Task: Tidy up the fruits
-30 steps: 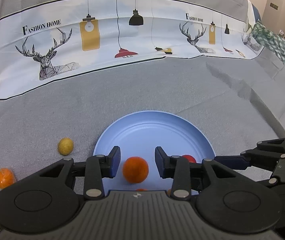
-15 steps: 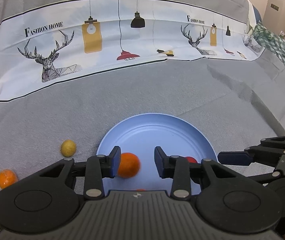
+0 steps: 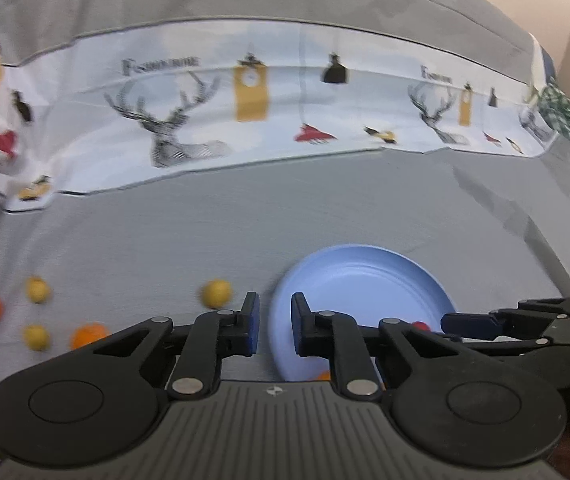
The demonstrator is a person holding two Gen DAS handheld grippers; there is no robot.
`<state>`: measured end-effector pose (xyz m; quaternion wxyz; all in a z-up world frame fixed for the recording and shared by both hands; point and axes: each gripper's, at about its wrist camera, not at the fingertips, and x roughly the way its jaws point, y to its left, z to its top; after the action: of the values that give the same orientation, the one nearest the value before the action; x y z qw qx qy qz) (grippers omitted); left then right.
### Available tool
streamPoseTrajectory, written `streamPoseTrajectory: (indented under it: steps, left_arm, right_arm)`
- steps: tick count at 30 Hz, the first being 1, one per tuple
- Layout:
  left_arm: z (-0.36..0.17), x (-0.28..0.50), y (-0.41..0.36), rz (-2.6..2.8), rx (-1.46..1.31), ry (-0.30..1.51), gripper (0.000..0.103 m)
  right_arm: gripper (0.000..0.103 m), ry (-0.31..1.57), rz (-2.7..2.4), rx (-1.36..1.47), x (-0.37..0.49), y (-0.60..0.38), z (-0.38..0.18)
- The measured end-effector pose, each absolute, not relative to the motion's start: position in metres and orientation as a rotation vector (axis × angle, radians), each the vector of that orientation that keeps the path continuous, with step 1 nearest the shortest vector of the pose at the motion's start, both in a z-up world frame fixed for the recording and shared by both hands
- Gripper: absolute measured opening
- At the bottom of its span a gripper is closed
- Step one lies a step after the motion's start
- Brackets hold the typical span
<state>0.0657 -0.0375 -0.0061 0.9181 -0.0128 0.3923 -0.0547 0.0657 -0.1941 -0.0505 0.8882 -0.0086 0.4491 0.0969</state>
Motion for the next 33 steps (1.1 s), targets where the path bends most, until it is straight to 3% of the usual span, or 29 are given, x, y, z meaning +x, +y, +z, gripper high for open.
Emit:
streamPoseTrajectory:
  steps: [2,4,9,13,21,25,29,33]
  left_arm:
    - [0.008,0.064,-0.019,-0.091,-0.027,0.79,0.018]
    - [0.021,0.06,0.002,-0.065,-0.02,0.766,0.018]
    - [0.014,0.049,0.061,0.036,-0.116,0.766,0.018]
    - [0.006,0.05,0.113,0.174,-0.349,0.841,0.018]
    - [-0.02,0.054,0.157,0.309,-0.622,0.937,0.018]
    - [-0.027,0.062,0.165,0.369,-0.621,0.946,0.02]
    - [-0.032,0.07,0.168,0.382,-0.591,0.957,0.024]
    - [-0.038,0.078,0.168,0.371,-0.576,0.971,0.033]
  right_arm:
    - [0.028,0.903,0.226,0.004,0.063,-0.188,-0.045]
    - [0.025,0.871,0.258,0.027,0.06,-0.181,-0.04]
    - [0.025,0.783,0.353,0.095,0.056,-0.163,-0.028]
    - [0.025,0.739,0.422,0.071,0.054,-0.141,-0.033]
    - [0.025,0.76,0.516,0.021,0.056,-0.087,-0.057]
    - [0.028,0.793,0.572,0.018,0.059,-0.063,-0.064]
    - [0.044,0.818,0.606,-0.009,0.064,-0.042,-0.072]
    - [0.045,0.84,0.623,-0.047,0.074,-0.024,-0.083]
